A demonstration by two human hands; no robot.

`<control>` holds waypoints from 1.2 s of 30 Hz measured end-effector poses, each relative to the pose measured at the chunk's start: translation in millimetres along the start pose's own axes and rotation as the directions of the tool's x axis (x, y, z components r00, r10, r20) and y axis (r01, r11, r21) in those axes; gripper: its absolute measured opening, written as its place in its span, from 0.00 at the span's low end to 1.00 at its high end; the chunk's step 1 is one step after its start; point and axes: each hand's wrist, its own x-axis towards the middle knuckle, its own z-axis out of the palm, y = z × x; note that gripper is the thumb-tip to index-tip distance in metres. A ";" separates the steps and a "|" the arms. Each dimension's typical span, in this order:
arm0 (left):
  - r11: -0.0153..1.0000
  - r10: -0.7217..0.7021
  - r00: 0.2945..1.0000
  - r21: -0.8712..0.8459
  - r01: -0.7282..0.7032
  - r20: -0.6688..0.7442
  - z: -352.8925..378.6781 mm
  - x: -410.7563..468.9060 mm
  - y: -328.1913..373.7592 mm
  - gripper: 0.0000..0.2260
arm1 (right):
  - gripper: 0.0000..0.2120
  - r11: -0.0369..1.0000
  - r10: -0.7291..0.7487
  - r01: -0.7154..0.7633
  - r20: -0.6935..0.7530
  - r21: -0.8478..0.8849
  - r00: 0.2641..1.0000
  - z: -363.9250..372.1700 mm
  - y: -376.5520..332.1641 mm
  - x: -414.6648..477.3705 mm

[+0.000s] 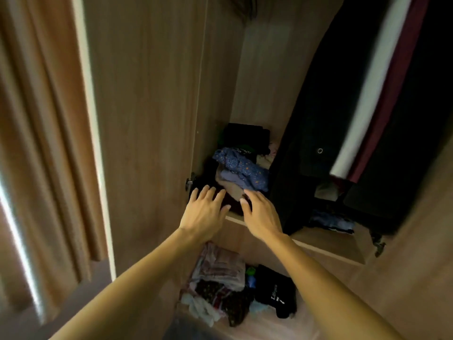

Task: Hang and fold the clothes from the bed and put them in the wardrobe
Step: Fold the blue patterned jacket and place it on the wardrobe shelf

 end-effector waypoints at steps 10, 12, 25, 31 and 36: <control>0.910 -0.415 0.909 0.001 0.415 -0.036 -66.7 -136.7 -47.3 0.18 | 0.19 0.899 -0.127 0.086 0.067 0.430 0.990 26.3 -100.9 -72.5; 0.878 -0.478 0.875 -0.045 0.476 -0.075 -82.4 -145.0 -65.2 0.19 | 0.19 0.886 -0.163 0.114 0.072 0.449 0.984 31.7 -126.8 -75.2; 0.818 -0.493 0.870 -0.352 0.455 -0.023 -116.6 -96.7 -169.0 0.33 | 0.18 0.908 -0.033 0.024 0.015 0.419 0.999 57.4 -242.5 -25.8; 0.837 -0.363 0.930 -0.460 0.297 -0.059 -90.2 -74.7 -193.1 0.25 | 0.18 0.929 0.065 -0.057 -0.008 0.365 0.998 61.1 -252.0 -17.3; 0.891 -0.205 0.964 -0.440 0.112 -0.169 -80.0 -81.1 -178.9 0.18 | 0.19 0.939 0.205 -0.185 -0.042 0.289 0.978 51.2 -218.2 -21.0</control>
